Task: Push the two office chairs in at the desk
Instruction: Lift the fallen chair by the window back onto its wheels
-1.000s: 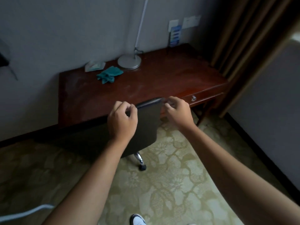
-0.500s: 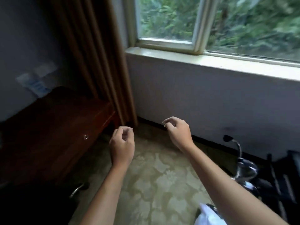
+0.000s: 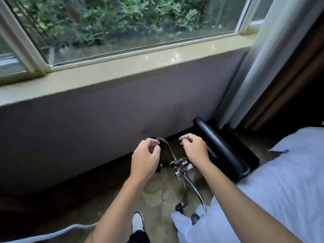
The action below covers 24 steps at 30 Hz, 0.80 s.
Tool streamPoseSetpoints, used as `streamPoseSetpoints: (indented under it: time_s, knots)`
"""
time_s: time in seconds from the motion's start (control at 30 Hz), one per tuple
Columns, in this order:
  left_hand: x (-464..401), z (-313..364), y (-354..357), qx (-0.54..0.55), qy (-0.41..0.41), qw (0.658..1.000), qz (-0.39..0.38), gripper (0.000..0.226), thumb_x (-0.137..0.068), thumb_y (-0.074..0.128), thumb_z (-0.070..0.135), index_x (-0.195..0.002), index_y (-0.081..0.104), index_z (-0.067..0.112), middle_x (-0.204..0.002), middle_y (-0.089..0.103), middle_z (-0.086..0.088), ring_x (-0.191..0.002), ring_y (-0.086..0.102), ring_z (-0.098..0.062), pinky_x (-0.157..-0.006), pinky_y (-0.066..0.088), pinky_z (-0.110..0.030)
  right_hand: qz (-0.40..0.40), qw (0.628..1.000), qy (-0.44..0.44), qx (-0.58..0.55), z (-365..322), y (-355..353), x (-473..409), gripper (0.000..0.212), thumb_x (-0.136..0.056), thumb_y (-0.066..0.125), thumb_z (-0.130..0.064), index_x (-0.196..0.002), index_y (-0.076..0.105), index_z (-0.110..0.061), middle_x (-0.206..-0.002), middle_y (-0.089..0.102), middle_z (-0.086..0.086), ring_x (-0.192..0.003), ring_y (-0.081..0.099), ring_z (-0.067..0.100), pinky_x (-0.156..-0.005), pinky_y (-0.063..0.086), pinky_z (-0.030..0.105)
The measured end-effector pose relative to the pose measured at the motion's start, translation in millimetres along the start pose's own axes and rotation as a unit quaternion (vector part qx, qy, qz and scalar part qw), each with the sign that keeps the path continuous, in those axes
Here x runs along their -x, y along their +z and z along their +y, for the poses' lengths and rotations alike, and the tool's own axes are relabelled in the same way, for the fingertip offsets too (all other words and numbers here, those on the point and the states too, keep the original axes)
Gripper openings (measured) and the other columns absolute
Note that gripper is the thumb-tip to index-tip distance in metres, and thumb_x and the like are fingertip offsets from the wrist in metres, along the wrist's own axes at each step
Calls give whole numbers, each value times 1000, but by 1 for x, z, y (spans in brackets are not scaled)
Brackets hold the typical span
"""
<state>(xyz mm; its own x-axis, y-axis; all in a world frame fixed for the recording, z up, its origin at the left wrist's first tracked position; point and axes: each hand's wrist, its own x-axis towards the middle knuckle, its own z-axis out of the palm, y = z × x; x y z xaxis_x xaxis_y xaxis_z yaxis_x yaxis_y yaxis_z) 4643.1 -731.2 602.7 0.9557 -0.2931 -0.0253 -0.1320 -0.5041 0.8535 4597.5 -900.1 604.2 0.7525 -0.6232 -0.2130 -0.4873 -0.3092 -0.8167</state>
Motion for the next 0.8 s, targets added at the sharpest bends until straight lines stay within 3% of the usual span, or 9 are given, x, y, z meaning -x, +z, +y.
streamPoseSetpoints:
  time_s: [0.13, 0.27, 0.4, 0.47, 0.6, 0.8]
  knots:
    - [-68, 6, 40, -32, 36, 992, -121, 11, -82, 54, 33, -88, 61, 40, -85, 62, 20, -85, 56, 8, -68, 37, -6, 40, 996, 79, 18, 18, -13, -42, 21, -81, 50, -22, -83, 69, -30, -82, 70, -9, -82, 64, 14, -75, 49, 30]
    - [-112, 10, 92, -104, 48, 961, -250, 19, -79, 54, 36, -96, 62, 35, -92, 62, 14, -87, 59, -5, -75, 43, -23, 102, 985, 139, 14, 50, -32, -70, 20, -82, 50, -23, -85, 67, -34, -78, 64, -20, -77, 56, 6, -69, 39, 25]
    - [-131, 3, 155, -172, 37, 927, -330, 31, -80, 56, 39, -109, 59, 30, -102, 57, 9, -101, 56, -14, -77, 38, -27, 131, 970, 202, 26, 103, -54, -101, 26, -83, 45, -22, -94, 63, -37, -78, 54, -23, -82, 51, 12, -61, 34, 15]
    - [-138, -7, 186, -223, 36, 906, -359, 40, -81, 55, 42, -119, 54, 28, -112, 55, 3, -111, 51, -19, -85, 42, -32, 126, 968, 213, 37, 132, -61, -123, 30, -85, 45, -21, -107, 62, -32, -85, 57, -19, -89, 55, 17, -60, 34, 17]
    - [-153, -32, 254, -347, 3, 851, -394, 50, -83, 53, 45, -127, 45, 23, -124, 49, -7, -120, 45, -29, -98, 41, -42, 72, 966, 235, 83, 196, -67, -170, 44, -88, 47, -25, -132, 48, -27, -129, 52, 0, -114, 50, 23, -78, 40, 34]
    - [-165, -92, 353, -457, -39, 777, -431, 61, -83, 49, 58, -133, 39, 25, -132, 46, -9, -125, 43, -30, -98, 36, -45, 27, 951, 220, 214, 285, -80, -233, 58, -87, 49, -26, -142, 33, -22, -146, 36, 7, -135, 28, 27, -103, 35, 42]
